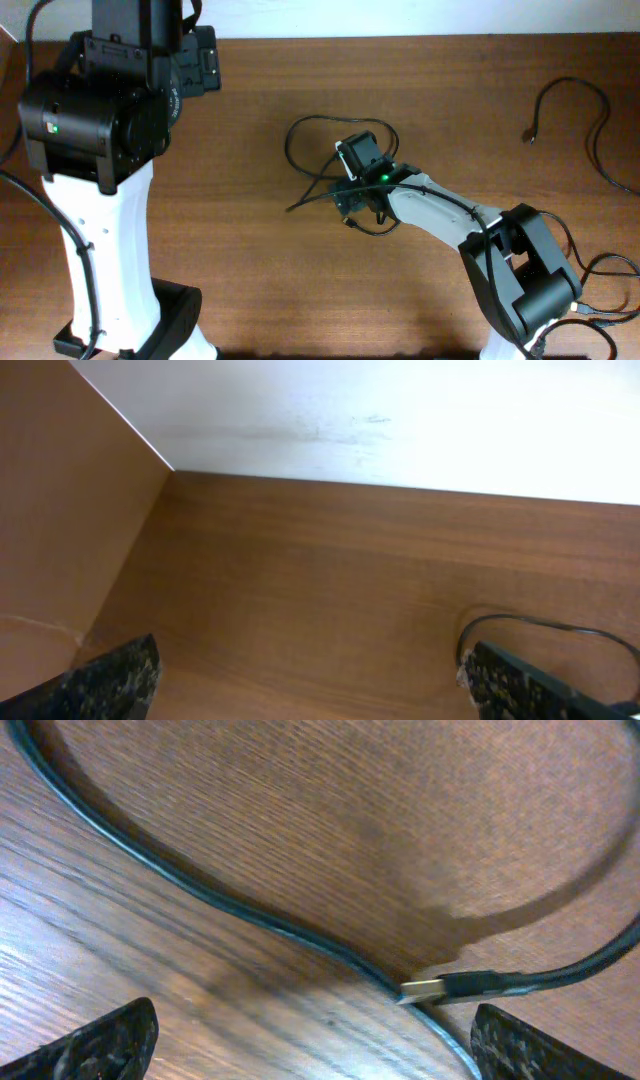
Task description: Untangle cables
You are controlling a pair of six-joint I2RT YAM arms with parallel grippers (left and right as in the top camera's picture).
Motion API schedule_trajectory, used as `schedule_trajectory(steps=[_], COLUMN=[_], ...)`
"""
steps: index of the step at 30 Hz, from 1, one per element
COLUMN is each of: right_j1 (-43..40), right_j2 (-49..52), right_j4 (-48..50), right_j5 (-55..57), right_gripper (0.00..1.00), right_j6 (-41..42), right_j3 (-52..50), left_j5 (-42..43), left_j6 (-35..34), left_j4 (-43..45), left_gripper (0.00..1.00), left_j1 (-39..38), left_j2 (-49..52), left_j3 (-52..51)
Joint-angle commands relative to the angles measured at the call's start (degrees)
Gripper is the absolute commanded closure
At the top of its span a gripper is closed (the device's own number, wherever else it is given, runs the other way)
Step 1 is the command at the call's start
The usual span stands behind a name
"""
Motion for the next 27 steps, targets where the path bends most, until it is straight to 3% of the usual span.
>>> schedule_trajectory(steps=[1,3,4,8,10,13,15,17,18,19,21,24,27], right_j1=[-2.1,-6.9,-10.1,-15.8,-15.8,-15.8,-15.8,-15.8,-15.8,-15.8,-15.8,-15.8,-15.8], right_j2=[0.4,0.4,0.4,0.4,0.4,0.4,0.4,0.4,0.4,0.4,0.4,0.4,0.4], right_j4=[-3.5,-6.1,-7.7,-14.6,-21.6,-22.7,-22.1,-21.9,-21.8,-21.3,-16.6,-13.4,-13.1], right_j5=[7.0,5.4,-0.5,-28.4,-32.9,-33.0,-32.6,-32.6,-32.6,-32.6,-31.1,-29.2,-20.2], right_gripper=[0.01,0.01,0.01,0.01,0.01,0.0,0.53,0.55,0.33,0.19,0.19,0.19,0.19], right_j6=[-7.7,-7.6,-9.5,-26.9,-36.0,-36.8,-36.8,-36.8,-36.8,-35.9,-27.8,-23.7,-19.1], right_j3=[0.7,0.7,0.7,0.7,0.7,0.6,0.0,0.0,0.0,0.0,0.0,0.0,-0.3], left_j5=[1.3,1.3,1.3,1.3,1.3,1.7,1.7,1.7,1.7,1.7,1.7,1.7,2.2], left_j6=[0.5,0.5,0.5,0.5,0.5,0.5,0.5,0.5,0.5,0.5,0.5,0.5,0.5], left_j4=[-0.2,-0.3,-0.3,-0.3,-0.3,-0.3,-1.1,-1.1,-1.1,-1.1,-1.1,-1.1,-1.2], left_gripper=[0.01,0.01,0.01,0.01,0.01,0.01,0.01,0.01,0.01,0.01,0.01,0.01,0.01], left_j1=[0.3,0.3,0.3,0.3,0.3,0.3,0.3,0.3,0.3,0.3,0.3,0.3,0.3], left_j2=[-0.1,-0.1,-0.1,-0.1,-0.1,-0.1,-0.1,-0.1,-0.1,-0.1,-0.1,-0.1,-0.1], left_j3=[0.3,0.3,0.3,0.3,0.3,0.3,0.3,0.3,0.3,0.3,0.3,0.3,0.3])
